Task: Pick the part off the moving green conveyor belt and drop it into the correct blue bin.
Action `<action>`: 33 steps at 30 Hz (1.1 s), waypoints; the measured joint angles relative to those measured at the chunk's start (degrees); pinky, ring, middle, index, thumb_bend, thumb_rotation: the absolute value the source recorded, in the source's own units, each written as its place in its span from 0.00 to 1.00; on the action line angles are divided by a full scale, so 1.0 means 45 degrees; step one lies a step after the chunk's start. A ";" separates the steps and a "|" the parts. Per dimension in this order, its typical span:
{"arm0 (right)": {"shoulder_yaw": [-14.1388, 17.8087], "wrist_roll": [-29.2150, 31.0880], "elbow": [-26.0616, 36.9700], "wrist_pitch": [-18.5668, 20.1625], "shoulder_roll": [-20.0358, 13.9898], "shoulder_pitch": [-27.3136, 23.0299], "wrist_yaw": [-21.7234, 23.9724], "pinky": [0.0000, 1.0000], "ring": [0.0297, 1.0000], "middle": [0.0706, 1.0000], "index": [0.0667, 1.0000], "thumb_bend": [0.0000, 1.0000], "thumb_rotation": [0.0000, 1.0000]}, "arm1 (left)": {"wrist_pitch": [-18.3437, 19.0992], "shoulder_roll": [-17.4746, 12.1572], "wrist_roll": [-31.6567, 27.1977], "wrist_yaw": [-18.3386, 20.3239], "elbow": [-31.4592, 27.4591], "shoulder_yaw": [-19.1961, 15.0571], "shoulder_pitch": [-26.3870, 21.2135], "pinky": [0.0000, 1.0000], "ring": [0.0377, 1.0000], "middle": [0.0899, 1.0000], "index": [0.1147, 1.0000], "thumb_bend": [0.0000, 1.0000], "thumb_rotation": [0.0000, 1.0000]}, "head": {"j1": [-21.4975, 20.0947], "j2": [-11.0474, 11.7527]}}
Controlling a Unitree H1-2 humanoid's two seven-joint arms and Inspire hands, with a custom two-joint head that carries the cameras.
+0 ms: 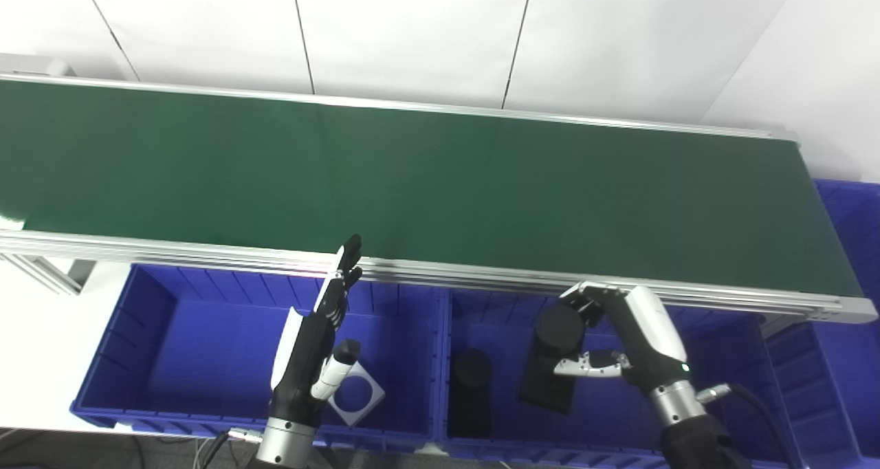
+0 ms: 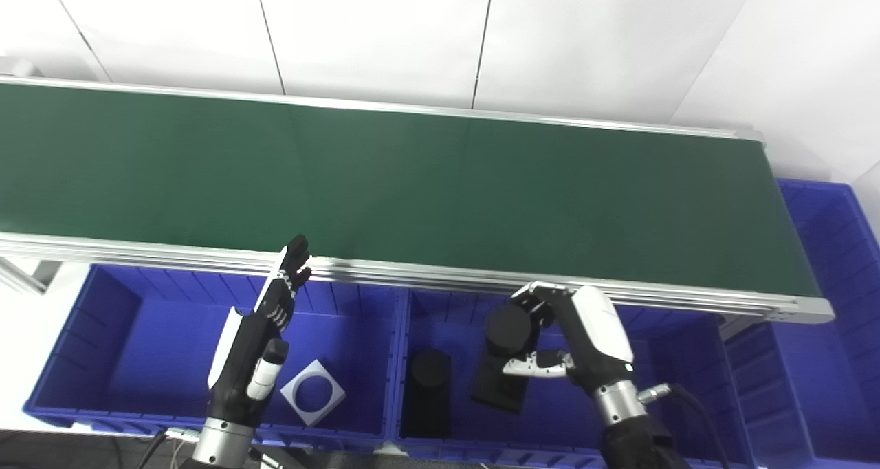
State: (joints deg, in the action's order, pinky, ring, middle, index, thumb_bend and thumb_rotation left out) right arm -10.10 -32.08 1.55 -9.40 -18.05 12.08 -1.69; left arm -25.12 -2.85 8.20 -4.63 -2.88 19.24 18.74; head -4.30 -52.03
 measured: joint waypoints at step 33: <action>-0.0893 -0.2394 0.1791 0.0021 -0.0216 0.1003 -0.0352 0.82 0.91 0.93 0.90 0.71 0.39 | 0.0000 0.0035 -0.0362 0.0733 -0.0381 -0.0547 0.0370 0.96 0.99 1.00 0.97 0.67 1.00 | -0.0313 -0.0215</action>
State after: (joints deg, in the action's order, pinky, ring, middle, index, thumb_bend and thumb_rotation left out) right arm -14.12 -42.85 9.60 -9.31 -19.02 16.59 -3.27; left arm -25.12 -2.69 6.58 -1.33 -4.59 16.78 20.40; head -5.71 -53.00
